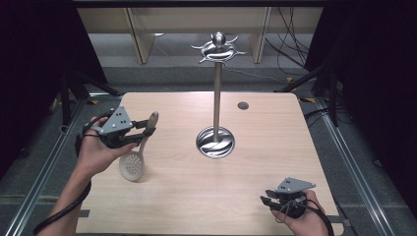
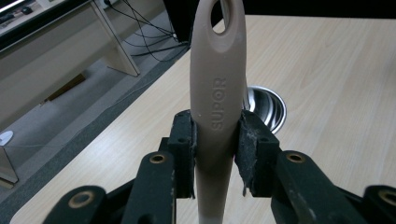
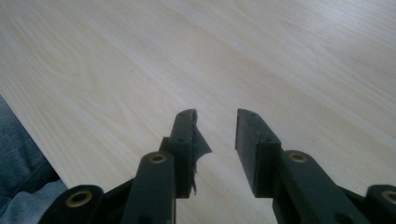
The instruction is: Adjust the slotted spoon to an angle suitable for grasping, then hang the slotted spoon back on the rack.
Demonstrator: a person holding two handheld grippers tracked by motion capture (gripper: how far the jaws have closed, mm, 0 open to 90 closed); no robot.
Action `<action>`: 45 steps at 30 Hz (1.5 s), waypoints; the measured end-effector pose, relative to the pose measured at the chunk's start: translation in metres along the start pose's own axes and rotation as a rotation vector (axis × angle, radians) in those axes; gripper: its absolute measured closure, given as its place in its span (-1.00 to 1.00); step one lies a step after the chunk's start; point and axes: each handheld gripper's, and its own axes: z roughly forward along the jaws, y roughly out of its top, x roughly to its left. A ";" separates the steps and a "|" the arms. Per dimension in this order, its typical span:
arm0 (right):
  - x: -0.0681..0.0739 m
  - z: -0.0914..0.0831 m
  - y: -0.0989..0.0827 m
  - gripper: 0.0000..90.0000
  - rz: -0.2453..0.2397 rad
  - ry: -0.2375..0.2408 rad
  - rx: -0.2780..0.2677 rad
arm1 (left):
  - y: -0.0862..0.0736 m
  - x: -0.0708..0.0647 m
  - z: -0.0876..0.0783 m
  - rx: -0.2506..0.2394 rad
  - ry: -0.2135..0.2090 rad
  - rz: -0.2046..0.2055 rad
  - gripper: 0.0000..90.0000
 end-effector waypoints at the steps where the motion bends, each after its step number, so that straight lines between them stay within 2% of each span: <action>1: 0.000 0.000 0.000 0.52 0.000 -0.001 0.000 | 0.000 0.001 -0.001 -0.006 0.006 -0.003 0.52; 12: 0.000 0.000 0.000 0.51 0.002 -0.001 -0.005 | -0.002 0.012 -0.012 -0.112 0.044 -0.095 0.53; 19: -0.003 0.001 0.000 0.51 -0.008 -0.005 -0.022 | -0.001 0.017 -0.018 -0.166 0.077 -0.133 0.52; 21: -0.003 0.001 0.000 0.51 0.007 -0.002 -0.006 | 0.001 0.018 -0.019 -0.184 0.085 -0.137 0.53; 22: -0.005 0.001 0.000 0.51 -0.007 -0.004 -0.020 | 0.002 0.018 -0.019 -0.194 0.086 -0.146 0.53; 25: -0.005 0.001 -0.001 0.50 0.001 -0.008 -0.024 | 0.007 0.019 -0.019 -0.229 0.086 -0.167 0.53; 26: -0.003 0.000 0.000 0.50 0.037 -0.005 -0.017 | 0.008 0.019 -0.019 -0.237 0.087 -0.170 0.53; 28: -0.006 0.001 -0.001 0.50 -0.003 -0.013 -0.037 | 0.011 0.019 -0.018 -0.246 0.096 -0.173 0.53; 30: -0.005 -0.001 -0.001 0.49 0.020 -0.010 -0.035 | 0.013 0.019 -0.016 -0.253 0.102 -0.174 0.52; 31: -0.006 -0.001 -0.001 0.49 0.003 -0.014 -0.038 | 0.014 0.019 -0.016 -0.257 0.104 -0.180 0.52; 35: -0.007 -0.002 -0.001 0.48 -0.001 -0.020 -0.041 | 0.017 0.017 -0.014 -0.275 0.102 -0.191 0.52; 40: -0.005 0.000 0.003 0.47 0.005 -0.013 -0.046 | 0.020 0.010 -0.013 -0.274 0.105 -0.194 0.52; 41: -0.005 0.000 0.003 0.47 -0.013 -0.014 -0.048 | 0.021 0.008 -0.013 -0.277 0.106 -0.198 0.52; 45: -0.005 0.001 0.005 0.47 -0.001 -0.002 -0.056 | 0.023 0.003 -0.010 -0.264 0.111 -0.205 0.52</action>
